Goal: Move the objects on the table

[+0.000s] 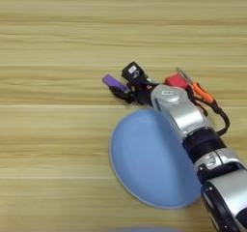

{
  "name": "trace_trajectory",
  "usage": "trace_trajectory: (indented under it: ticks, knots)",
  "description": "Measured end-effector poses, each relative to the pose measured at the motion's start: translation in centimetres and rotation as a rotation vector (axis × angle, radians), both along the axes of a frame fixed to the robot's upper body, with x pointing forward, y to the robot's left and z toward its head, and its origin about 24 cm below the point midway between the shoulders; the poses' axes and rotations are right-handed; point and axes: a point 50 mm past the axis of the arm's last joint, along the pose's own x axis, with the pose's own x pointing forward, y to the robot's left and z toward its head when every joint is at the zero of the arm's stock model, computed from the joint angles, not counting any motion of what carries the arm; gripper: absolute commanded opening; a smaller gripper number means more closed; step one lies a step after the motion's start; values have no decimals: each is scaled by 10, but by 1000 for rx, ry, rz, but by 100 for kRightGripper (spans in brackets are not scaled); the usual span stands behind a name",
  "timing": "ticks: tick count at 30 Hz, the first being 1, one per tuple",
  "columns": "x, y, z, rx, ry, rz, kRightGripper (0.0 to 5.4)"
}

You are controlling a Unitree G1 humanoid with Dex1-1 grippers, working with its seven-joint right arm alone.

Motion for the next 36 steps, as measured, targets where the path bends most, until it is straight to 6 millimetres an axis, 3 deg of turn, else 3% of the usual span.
trace_trajectory:
  ticks: [15,36]
  knots:
    - [4,5,44,181,-195,17,534]
    - [-11,-8,103,402,-367,167,538]
